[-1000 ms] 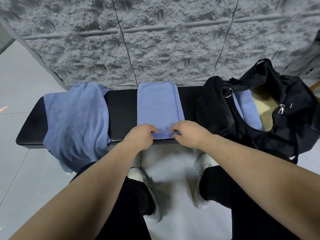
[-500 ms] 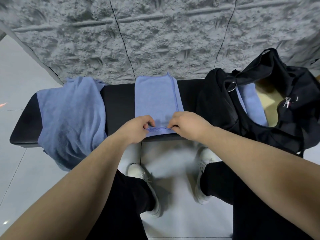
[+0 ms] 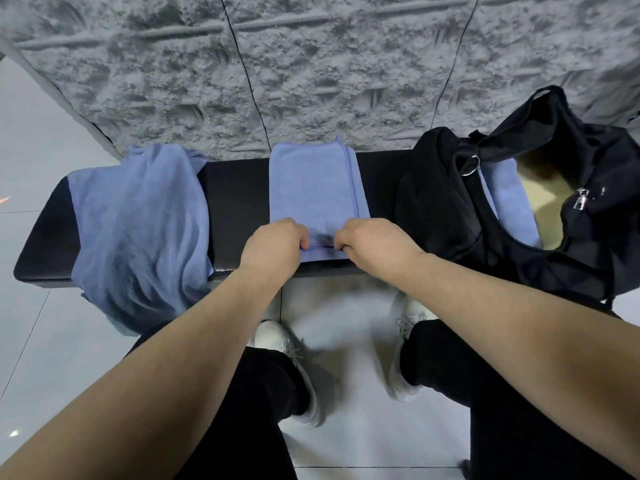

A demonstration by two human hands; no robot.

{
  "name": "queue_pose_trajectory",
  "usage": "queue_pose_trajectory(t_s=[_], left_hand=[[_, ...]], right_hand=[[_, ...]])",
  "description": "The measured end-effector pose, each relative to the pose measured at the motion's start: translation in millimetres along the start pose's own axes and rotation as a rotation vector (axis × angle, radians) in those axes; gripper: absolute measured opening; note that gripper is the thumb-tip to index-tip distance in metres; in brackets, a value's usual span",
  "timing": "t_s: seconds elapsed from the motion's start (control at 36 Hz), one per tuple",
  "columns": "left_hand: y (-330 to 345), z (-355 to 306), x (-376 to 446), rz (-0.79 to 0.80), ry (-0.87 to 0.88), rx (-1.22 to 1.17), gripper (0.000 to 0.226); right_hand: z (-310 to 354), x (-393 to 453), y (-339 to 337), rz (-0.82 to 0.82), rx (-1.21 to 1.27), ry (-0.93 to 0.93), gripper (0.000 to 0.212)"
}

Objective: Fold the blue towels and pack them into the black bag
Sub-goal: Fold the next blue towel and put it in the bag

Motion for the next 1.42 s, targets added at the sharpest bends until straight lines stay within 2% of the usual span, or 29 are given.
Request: queue_pose_trajectory(t_s=[0.08, 0.31, 0.44, 0.58, 0.81, 1.14, 1.25, 1.31, 1.42], left_hand=[[1, 4, 2, -0.044, -0.019, -0.025, 0.036], [2, 4, 5, 0.033, -0.037, 0.016, 0.039], [1, -1, -2, -0.008, -0.036, 0.008, 0.029], [2, -9, -10, 0.002, -0.004, 0.05, 0.021], [0, -24, -17, 0.03, 0.037, 0.145, 0.024], [1, -27, -12, 0.063, 0.049, 0.077, 0.025], [3, -24, -9, 0.082, 0.014, 0.009, 0.013], [3, -21, -8, 0.084, -0.011, -0.042, 0.01], [3, -18, -7, 0.093, -0.054, -0.129, 0.02]], right_hand=[[-1, -1, 2, -0.005, -0.034, -0.014, 0.032], [0, -13, 4, -0.052, -0.045, -0.042, 0.029], [1, -10, 1, -0.063, -0.033, -0.015, 0.033], [0, -9, -2, -0.036, 0.078, 0.041, 0.029], [-5, -19, -3, 0.054, 0.098, 0.045, 0.016], [-11, -24, -1, 0.101, 0.161, 0.154, 0.017], [-17, -20, -1, 0.121, 0.156, 0.176, 0.025], [-21, -19, -2, 0.108, 0.168, 0.176, 0.027], [-25, -15, -7, 0.035, 0.187, 0.18, 0.028]])
Point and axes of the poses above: each hand's wrist, its own x-axis towards the middle knuckle, its own y-axis out of the palm, z = x × y, the point moved 4 cm from there along x, towards the middle knuckle, and after that the axes turned 5 degrees about y, right-handed, at the moved point
